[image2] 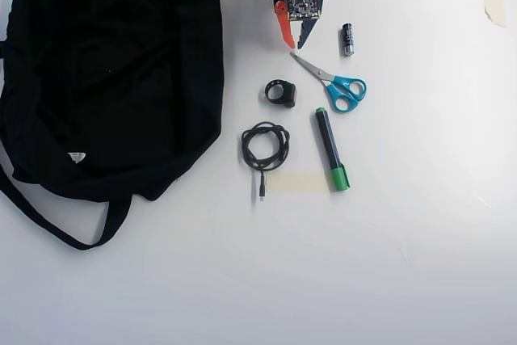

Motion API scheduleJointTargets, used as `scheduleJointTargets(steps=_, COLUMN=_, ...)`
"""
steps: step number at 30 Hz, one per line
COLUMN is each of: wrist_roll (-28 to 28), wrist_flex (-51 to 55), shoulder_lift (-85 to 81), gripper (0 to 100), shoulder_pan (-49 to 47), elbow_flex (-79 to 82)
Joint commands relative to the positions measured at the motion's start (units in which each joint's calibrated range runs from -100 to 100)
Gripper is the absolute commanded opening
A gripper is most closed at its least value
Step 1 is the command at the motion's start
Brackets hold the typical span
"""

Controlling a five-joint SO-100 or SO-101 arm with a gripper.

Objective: Put the cable into the black bag

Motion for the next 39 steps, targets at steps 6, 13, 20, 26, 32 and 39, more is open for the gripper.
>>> scheduleJointTargets(steps=6, wrist_roll=-0.2, wrist_flex=0.5, shoulder_lift=-0.7, gripper=2, shoulder_pan=0.3, elbow_flex=2.2)
scheduleJointTargets(steps=13, wrist_roll=-0.2, wrist_flex=0.5, shoulder_lift=-0.7, gripper=2, shoulder_pan=0.3, elbow_flex=2.2)
scheduleJointTargets(steps=20, wrist_roll=-0.2, wrist_flex=0.5, shoulder_lift=-0.7, gripper=2, shoulder_pan=0.3, elbow_flex=2.2)
scheduleJointTargets(steps=26, wrist_roll=-0.2, wrist_flex=0.5, shoulder_lift=-0.7, gripper=2, shoulder_pan=-0.3, elbow_flex=2.2)
scheduleJointTargets(steps=32, wrist_roll=-0.3, wrist_flex=-0.3, shoulder_lift=-0.7, gripper=2, shoulder_pan=0.3, elbow_flex=2.2)
scheduleJointTargets(steps=39, wrist_roll=-1.9, wrist_flex=-13.4, shoulder_lift=0.4, gripper=2, shoulder_pan=0.1, elbow_flex=1.0)
